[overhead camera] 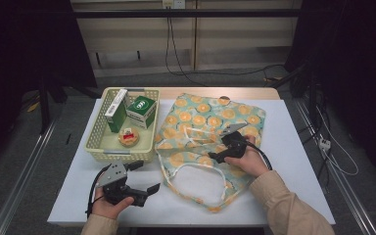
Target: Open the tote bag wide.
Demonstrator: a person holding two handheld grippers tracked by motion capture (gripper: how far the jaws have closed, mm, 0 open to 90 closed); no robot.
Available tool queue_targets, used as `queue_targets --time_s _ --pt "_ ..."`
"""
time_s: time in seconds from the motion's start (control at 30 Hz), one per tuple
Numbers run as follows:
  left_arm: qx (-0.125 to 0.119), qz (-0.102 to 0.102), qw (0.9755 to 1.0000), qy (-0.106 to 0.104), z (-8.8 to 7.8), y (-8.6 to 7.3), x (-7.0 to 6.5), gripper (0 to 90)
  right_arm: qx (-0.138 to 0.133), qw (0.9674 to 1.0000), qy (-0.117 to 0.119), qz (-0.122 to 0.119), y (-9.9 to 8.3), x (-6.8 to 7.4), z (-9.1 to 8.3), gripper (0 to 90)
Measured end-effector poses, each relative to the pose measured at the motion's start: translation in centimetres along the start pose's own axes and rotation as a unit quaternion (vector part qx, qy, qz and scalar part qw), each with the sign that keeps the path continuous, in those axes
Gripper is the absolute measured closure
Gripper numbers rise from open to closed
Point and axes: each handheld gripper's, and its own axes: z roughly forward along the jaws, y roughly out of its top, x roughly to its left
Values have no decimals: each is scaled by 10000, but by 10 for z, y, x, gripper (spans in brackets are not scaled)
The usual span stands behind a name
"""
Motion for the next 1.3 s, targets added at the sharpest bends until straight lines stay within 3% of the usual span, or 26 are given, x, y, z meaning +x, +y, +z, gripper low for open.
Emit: queue_targets --time_s 0.03,0.17,0.23,0.33,0.43,0.5,0.67,0.83,1.07,1.13,1.23,1.3 --pt "-1 1 10000 0 0 0 0 37 -15 10000 -34 13 0 -1 0 240" --pt "-9 2 10000 2 0 1 0 37 -225 9993 -172 238 -1 -11 -3 656" --pt "-1 -2 10000 5 0 1 0 37 -266 9989 -189 350 -2 -18 -4 786" --pt "-2 -16 10000 8 0 1 0 37 -238 9985 -183 463 -1 -23 -4 884" --pt "-19 -4 10000 14 -1 2 1 37 -95 9989 -185 412 4 -25 -4 900" --pt "-31 -8 10000 22 -2 2 1 37 -87 9984 -132 549 8 -26 -6 900" --pt "-45 -17 10000 38 -2 3 3 37 -486 9947 -76 908 31 -36 -27 900" --pt "-72 -68 9999 61 -3 7 4 37 -667 9938 -209 866 55 -43 -45 900" --pt "-147 -25 9998 136 -8 18 12 37 -883 9918 -189 905 73 -43 -54 900" --pt "-163 10 9997 161 -10 20 14 37 -820 9927 -258 852 74 -42 -54 900" --pt "-154 -20 9997 165 -10 20 16 37 -748 9926 -100 948 72 -42 -50 880" --pt "-149 -56 9998 156 -9 20 16 37 -636 9943 -205 832 69 -40 -48 878"
